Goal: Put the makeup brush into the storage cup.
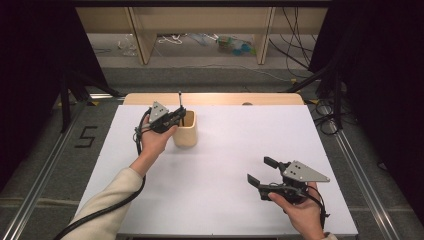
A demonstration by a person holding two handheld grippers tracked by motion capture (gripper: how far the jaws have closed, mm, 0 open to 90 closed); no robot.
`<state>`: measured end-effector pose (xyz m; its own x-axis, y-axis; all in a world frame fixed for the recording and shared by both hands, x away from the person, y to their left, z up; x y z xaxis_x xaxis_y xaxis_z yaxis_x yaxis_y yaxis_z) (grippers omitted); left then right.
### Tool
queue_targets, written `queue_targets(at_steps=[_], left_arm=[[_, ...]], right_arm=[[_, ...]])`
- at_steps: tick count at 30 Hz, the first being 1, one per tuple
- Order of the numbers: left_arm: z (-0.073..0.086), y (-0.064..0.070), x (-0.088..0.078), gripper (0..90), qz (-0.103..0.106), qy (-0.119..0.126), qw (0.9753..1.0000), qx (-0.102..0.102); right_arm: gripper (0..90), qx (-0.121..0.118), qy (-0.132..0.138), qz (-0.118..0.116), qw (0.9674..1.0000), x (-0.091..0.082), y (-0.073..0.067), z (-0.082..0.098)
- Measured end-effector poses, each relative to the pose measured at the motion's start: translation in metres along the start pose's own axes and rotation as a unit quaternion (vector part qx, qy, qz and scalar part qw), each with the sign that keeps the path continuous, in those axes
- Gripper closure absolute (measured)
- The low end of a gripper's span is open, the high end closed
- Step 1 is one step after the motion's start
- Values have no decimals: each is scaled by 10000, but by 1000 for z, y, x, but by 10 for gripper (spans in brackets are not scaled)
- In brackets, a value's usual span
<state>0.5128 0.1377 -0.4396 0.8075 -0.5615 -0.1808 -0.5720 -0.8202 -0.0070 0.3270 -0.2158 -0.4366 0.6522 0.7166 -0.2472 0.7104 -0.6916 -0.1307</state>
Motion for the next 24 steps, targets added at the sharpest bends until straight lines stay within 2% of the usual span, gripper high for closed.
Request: queue_targets(at_steps=[5,7,11,16,17,18,20,24], left_arm=[[1,-1,0,836,-20,-25,10000,2],[2,0,0,837,-26,-30,10000,-13],[4,0,1,836,-10,-53,10000,-16],[6,1,2,836,39,-72,10000,-28],[6,0,2,836,39,-64,10000,-6],[5,-2,3,836,40,-26,9999,156],[6,0,2,836,47,-59,10000,37],[6,1,2,836,54,-52,10000,32]], right_arm=[[194,-51,-109,44,9999,-2,1,0],[194,-5,-2,-9,10000,0,0,0],[194,-56,-110,44,9999,-2,1,0],[194,-25,-37,-7,10000,-1,0,0],[194,-5,-9,-5,10000,0,0,0],[194,-12,-21,-6,10000,0,0,0],[194,-15,-49,-11,10000,-1,0,0],[194,-47,-67,17,10000,-1,0,0]])
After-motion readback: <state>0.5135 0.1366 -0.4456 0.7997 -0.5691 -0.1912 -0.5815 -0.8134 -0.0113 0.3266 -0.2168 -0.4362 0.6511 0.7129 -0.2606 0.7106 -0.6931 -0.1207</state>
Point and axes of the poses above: each handheld gripper's, and its own axes: x roughly forward along the jaws, z roughly out of its underside, y roughly to its right, the point moved 2 cm from there along x, roughly forward along the jaws, and after that the axes turned 2 degrees about x, right-handed, at the moved point
